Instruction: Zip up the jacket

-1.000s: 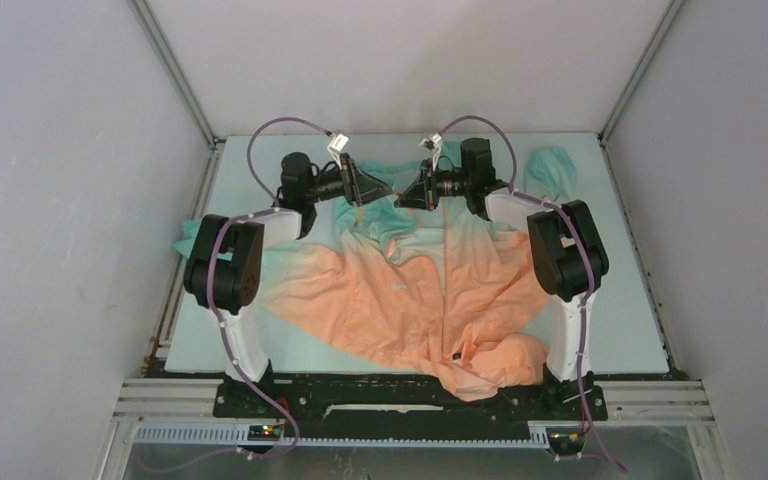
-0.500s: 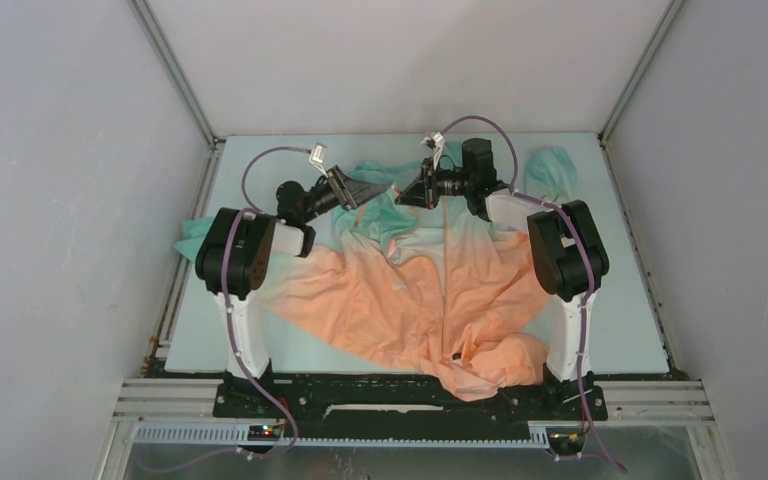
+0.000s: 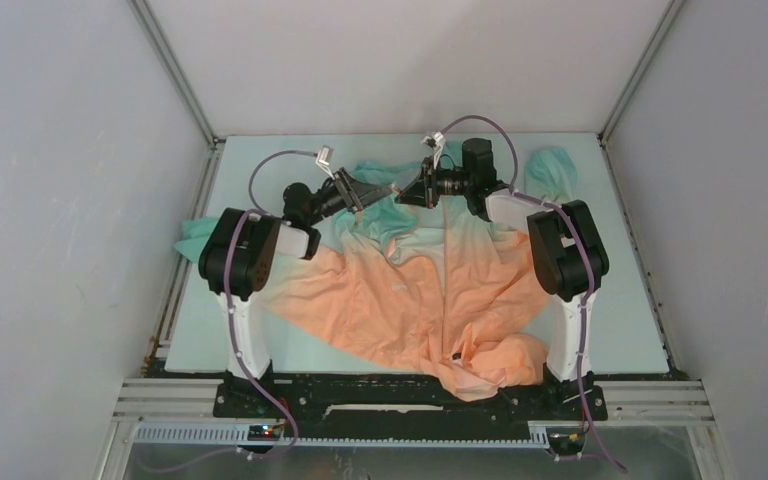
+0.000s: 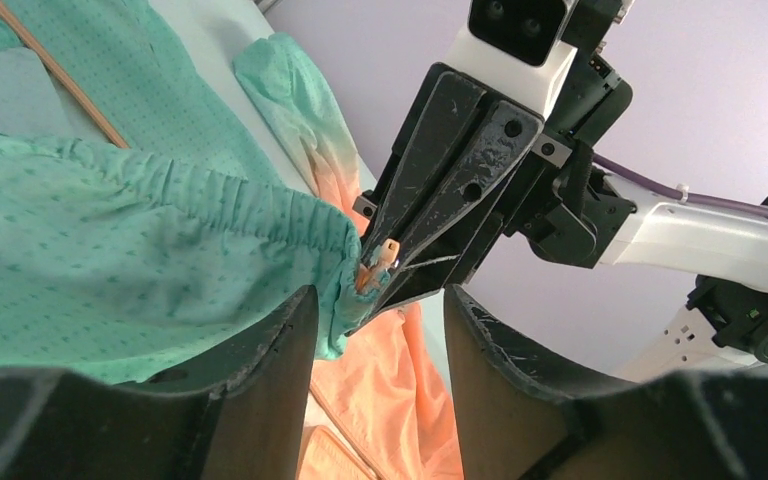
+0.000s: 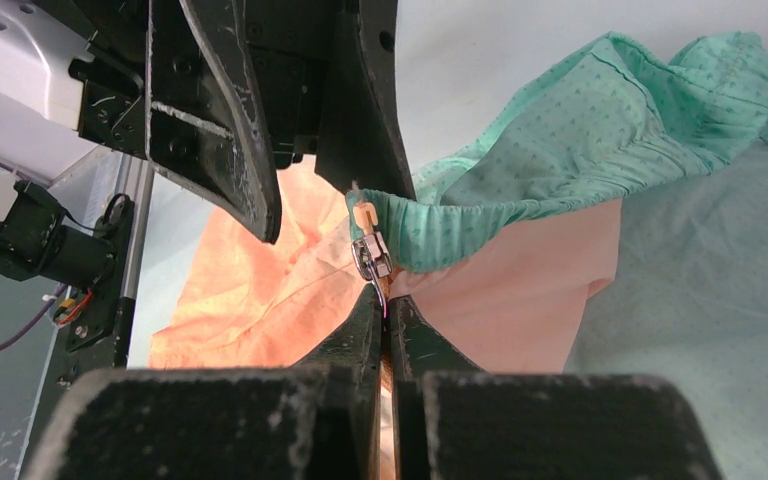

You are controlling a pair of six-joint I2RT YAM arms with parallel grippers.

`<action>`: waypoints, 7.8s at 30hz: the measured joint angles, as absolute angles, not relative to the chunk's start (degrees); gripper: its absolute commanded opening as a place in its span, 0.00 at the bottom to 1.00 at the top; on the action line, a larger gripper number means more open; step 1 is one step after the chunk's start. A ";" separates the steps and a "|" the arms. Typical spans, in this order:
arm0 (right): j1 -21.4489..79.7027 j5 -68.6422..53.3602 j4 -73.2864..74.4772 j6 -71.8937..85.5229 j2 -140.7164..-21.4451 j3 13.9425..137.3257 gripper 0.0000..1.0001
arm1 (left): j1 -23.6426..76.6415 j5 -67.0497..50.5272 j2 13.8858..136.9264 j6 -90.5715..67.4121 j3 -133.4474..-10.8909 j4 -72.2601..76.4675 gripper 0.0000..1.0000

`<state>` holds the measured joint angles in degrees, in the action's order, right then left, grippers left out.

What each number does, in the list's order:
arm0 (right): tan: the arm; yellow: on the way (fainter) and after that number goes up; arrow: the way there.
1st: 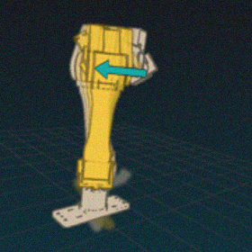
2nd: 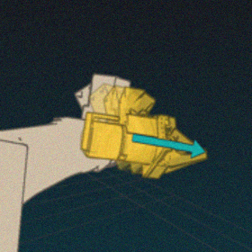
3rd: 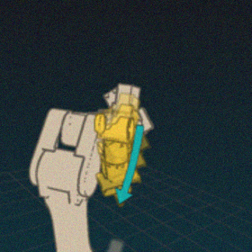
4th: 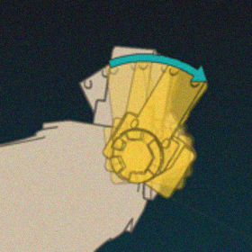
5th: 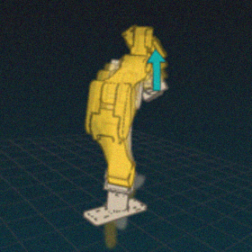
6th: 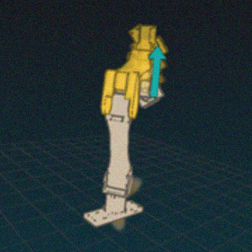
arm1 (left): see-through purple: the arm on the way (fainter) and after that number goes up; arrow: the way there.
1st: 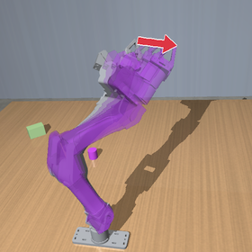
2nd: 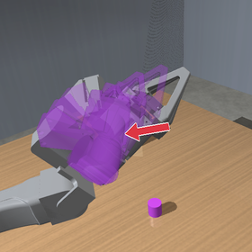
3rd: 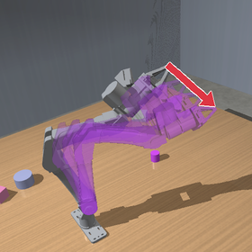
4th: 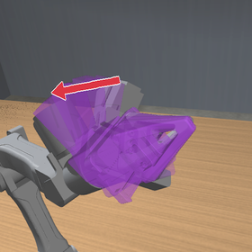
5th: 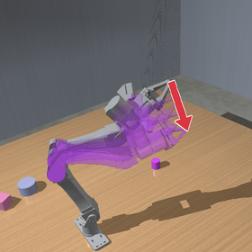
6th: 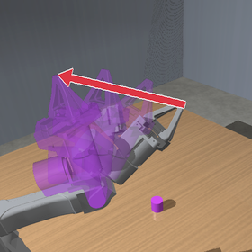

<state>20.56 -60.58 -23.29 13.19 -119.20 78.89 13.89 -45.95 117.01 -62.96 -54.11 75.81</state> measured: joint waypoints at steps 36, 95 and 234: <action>20.73 -41.04 -4.21 20.84 -113.08 79.99 0.41 | 14.46 -45.91 122.50 -63.02 -60.25 66.63 0.00; 15.29 -13.65 24.82 -3.84 -134.19 126.17 0.50 | 13.98 -48.23 125.60 -69.01 -60.64 72.25 0.00; 30.52 -21.58 31.24 -19.00 -138.12 118.76 0.51 | 11.51 -32.73 96.95 -36.99 -49.60 13.54 0.00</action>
